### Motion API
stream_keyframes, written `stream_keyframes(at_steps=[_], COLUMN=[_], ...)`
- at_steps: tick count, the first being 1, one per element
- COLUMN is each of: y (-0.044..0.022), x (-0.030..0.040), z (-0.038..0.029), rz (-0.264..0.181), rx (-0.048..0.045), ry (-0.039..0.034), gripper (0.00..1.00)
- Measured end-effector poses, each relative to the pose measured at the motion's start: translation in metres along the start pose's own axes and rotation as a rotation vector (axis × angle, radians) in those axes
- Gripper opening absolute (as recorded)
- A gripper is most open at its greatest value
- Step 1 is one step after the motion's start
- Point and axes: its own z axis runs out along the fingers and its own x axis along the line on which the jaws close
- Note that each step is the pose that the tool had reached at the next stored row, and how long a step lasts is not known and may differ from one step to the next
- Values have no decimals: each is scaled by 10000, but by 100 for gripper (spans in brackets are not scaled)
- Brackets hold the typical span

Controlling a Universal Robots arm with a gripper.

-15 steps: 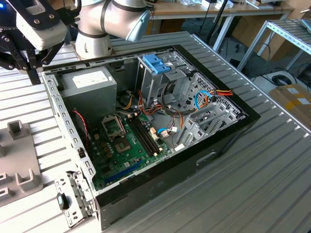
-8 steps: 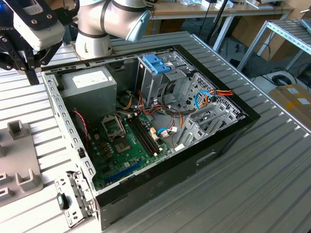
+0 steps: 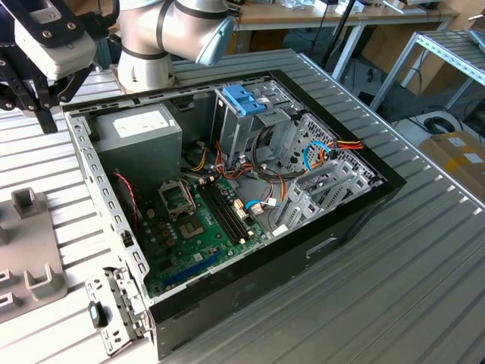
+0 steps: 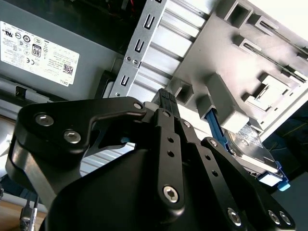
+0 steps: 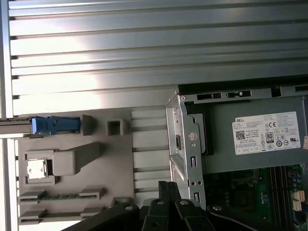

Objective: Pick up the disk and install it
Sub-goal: 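Reach for the disk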

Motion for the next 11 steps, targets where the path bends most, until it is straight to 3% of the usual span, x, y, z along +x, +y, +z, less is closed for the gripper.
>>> stream_keyframes(at_steps=[11], y=[-4], x=[54], z=[-1], rz=[0], rx=[0], ry=[0], gripper=[10])
